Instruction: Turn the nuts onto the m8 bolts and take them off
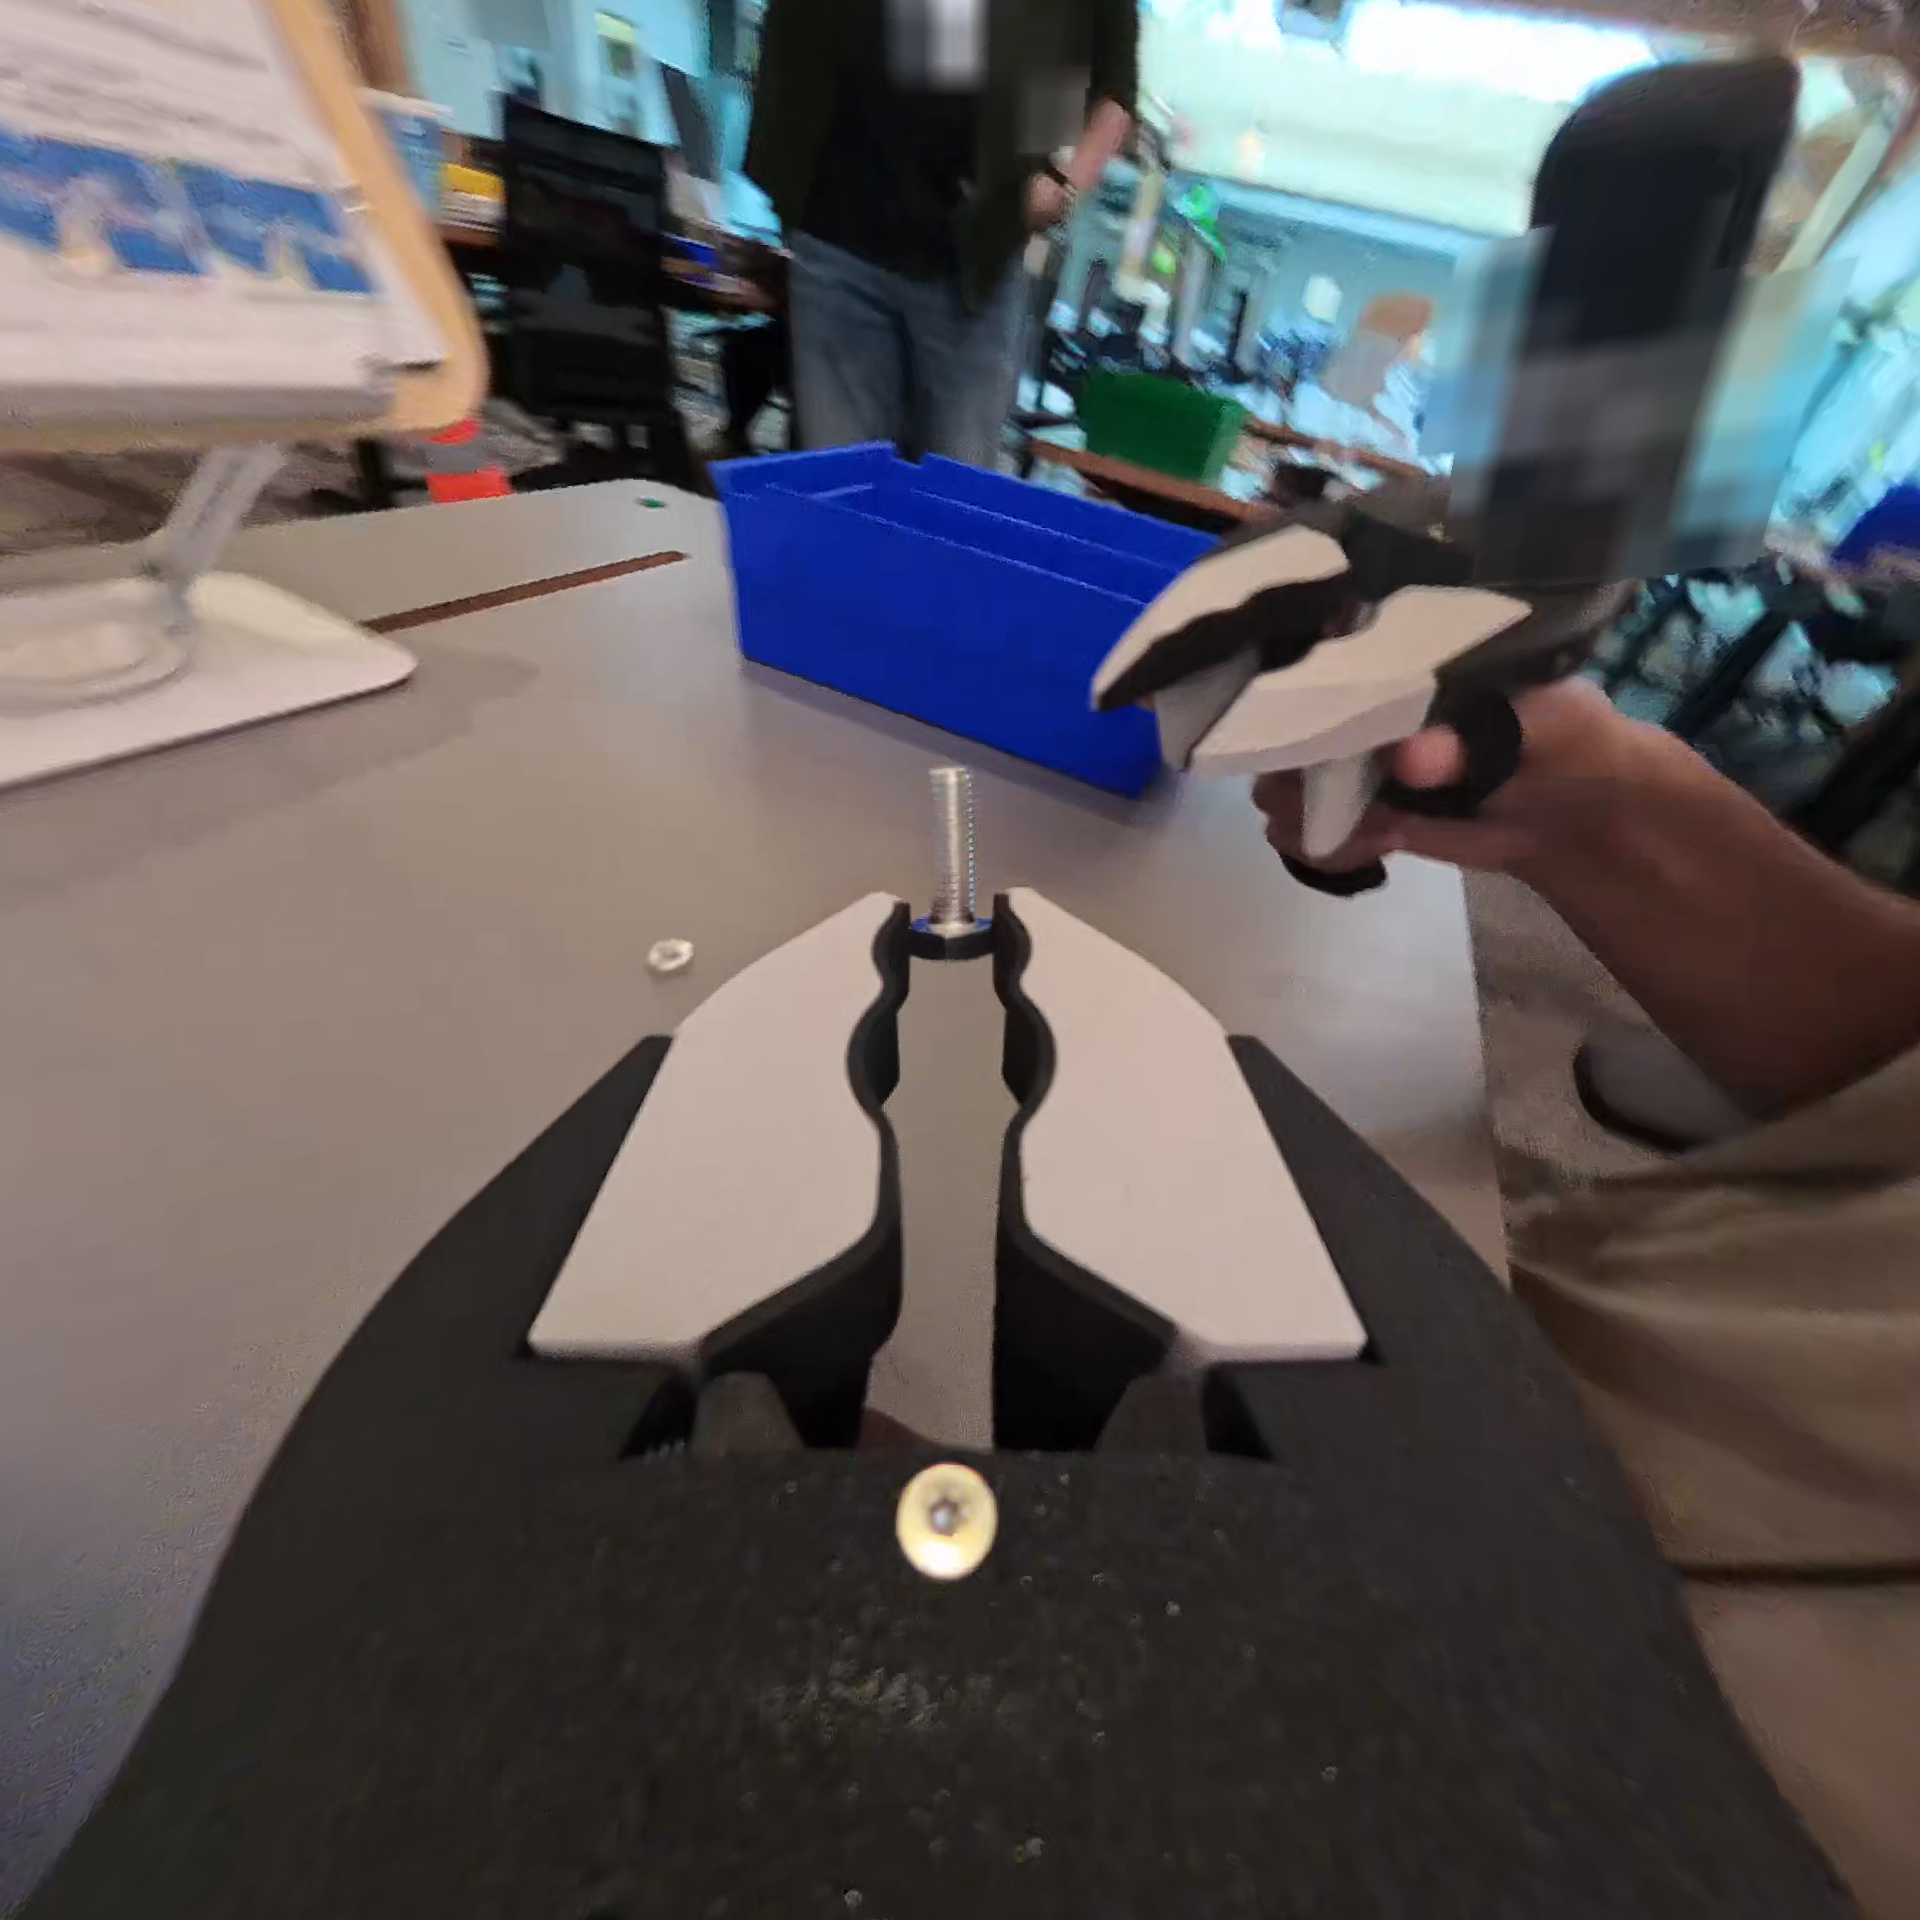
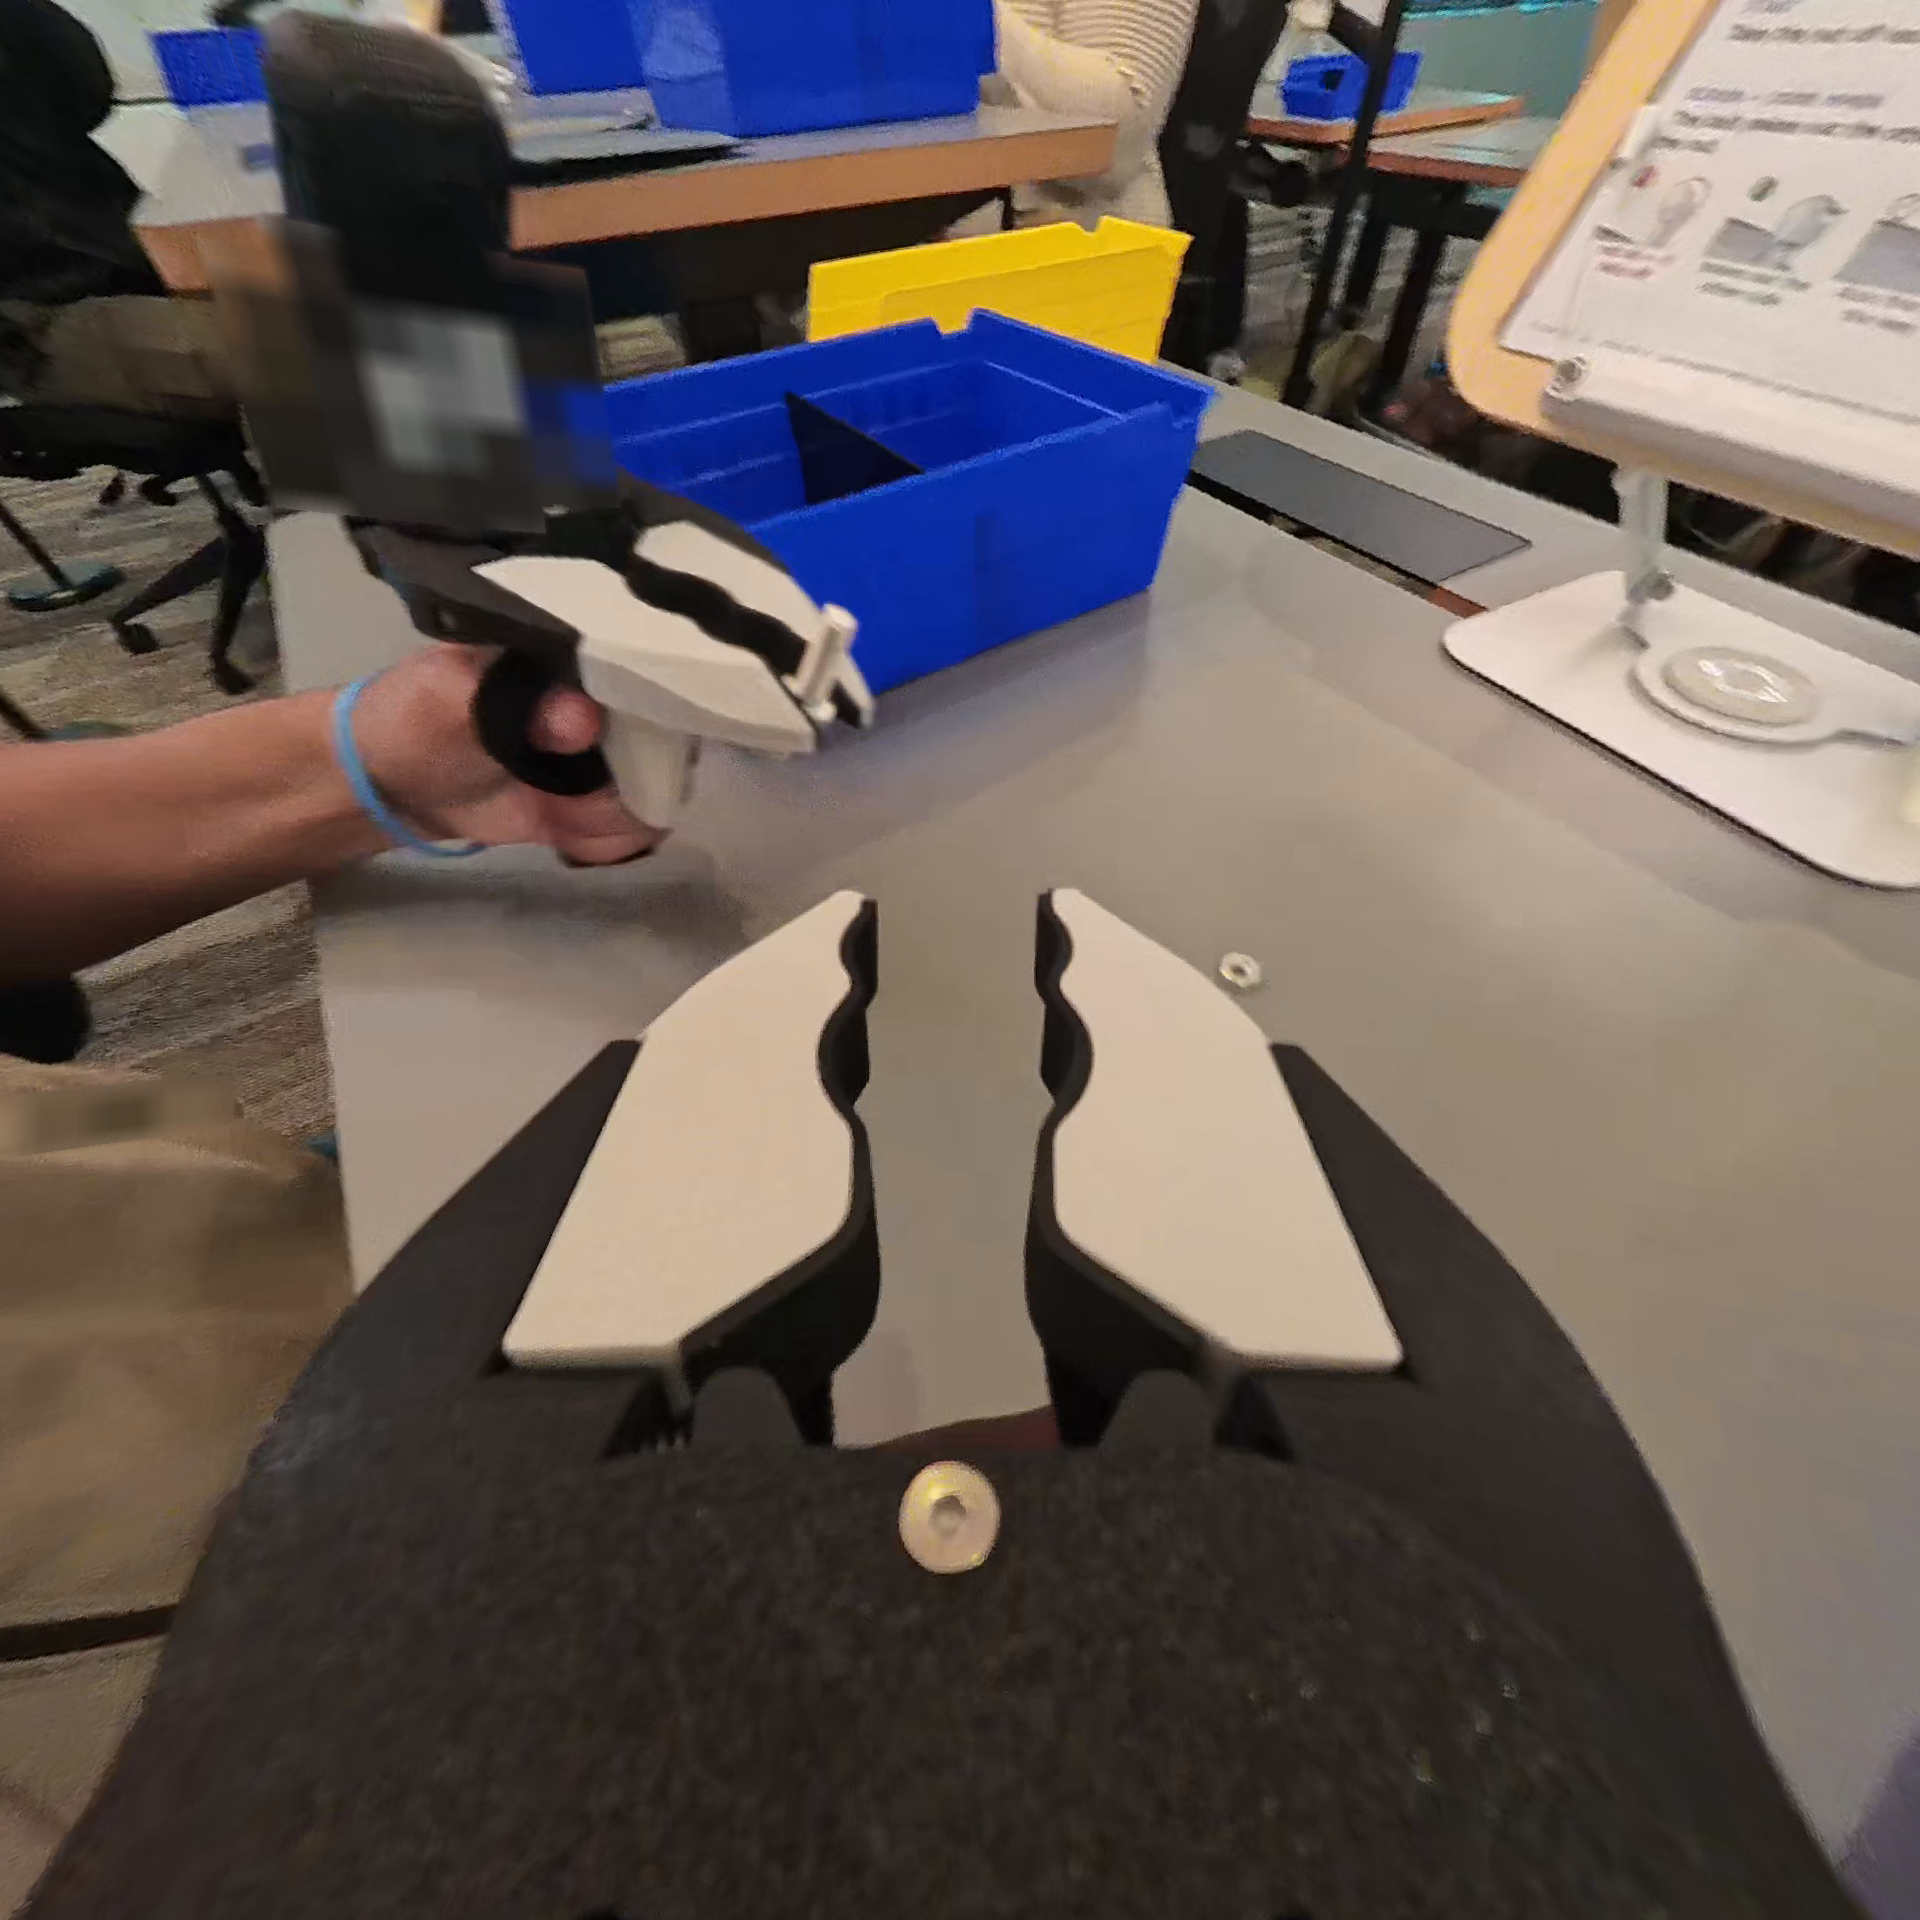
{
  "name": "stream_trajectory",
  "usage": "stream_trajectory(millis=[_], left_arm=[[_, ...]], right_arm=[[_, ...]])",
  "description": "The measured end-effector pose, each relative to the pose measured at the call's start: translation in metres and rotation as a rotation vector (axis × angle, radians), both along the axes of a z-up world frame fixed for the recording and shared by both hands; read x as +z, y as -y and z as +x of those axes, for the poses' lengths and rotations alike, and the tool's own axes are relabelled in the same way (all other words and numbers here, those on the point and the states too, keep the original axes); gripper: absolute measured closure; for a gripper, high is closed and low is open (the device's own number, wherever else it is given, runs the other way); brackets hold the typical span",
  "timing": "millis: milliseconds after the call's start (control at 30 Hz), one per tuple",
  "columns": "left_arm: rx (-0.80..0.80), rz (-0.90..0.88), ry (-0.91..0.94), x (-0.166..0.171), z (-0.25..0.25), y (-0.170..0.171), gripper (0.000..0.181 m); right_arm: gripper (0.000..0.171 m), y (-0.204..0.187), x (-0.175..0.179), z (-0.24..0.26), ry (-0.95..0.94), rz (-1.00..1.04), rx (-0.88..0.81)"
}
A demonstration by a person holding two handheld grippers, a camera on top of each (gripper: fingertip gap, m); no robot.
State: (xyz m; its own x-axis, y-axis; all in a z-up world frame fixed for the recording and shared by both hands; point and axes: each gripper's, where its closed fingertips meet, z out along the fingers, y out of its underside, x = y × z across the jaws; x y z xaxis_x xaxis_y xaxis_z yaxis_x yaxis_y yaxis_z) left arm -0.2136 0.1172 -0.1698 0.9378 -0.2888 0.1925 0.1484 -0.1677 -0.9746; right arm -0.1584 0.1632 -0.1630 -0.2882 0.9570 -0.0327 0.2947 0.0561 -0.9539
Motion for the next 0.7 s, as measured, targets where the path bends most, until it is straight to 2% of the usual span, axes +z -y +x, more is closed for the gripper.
stream_trajectory(millis=[67,133,300,400,567,700], left_arm=[[0.097,-0.007,0.043,-0.010,-0.009,0.007,0.166],[0.193,-0.039,0.008,-0.021,-0.017,0.014,0.166],[0.361,-0.027,0.003,-0.014,-0.036,0.031,0.166],[0.391,-0.038,-0.043,-0.013,-0.039,0.035,0.166],[0.366,-0.035,-0.006,-0.017,-0.035,0.033,0.166],[0.343,-0.028,-0.009,-0.015,-0.030,0.033,0.166]], right_arm=[[0.139,-0.010,-0.011,0.004,0.021,-0.011,-0.054],[0.134,-0.017,-0.020,0.010,0.032,-0.019,-0.106],[0.124,-0.032,-0.035,0.022,0.050,-0.084,-0.229],[0.125,-0.035,-0.038,0.025,0.060,-0.142,-0.245],[0.129,-0.038,-0.043,0.031,0.083,-0.056,-0.268],[0.134,-0.036,-0.041,0.033,0.078,-0.061,-0.270]])
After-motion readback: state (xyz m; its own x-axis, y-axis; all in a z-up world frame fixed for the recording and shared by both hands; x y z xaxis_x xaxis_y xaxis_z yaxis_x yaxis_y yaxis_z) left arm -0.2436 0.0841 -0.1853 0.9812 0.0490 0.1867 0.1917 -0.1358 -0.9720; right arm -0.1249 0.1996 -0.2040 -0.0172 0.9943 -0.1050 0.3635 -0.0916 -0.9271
